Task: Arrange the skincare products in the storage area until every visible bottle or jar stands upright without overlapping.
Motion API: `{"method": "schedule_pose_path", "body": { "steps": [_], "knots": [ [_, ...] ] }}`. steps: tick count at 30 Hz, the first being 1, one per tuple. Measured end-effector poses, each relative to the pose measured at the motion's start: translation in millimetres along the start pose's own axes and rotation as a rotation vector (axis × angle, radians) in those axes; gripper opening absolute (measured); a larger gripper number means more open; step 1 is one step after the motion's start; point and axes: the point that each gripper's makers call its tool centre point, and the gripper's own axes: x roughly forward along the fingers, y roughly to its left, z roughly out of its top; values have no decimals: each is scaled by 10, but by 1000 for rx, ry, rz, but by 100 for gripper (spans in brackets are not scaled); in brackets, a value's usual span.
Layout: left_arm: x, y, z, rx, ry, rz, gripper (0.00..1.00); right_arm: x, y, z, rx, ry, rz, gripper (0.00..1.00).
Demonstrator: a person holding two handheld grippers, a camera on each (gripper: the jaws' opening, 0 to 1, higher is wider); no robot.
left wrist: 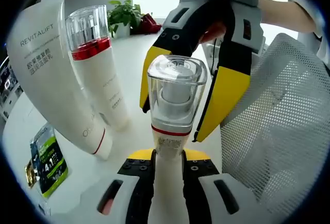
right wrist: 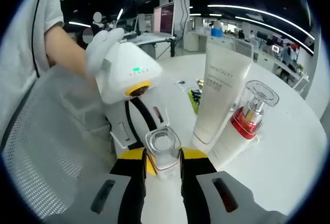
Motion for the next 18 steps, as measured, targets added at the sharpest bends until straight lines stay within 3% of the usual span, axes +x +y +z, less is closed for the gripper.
{"method": "schedule_pose_path", "body": {
  "steps": [18],
  "knots": [
    [92,152,76,-4,-16,-6,16,-16,-190,-175,47,31,-82,30]
  ]
}}
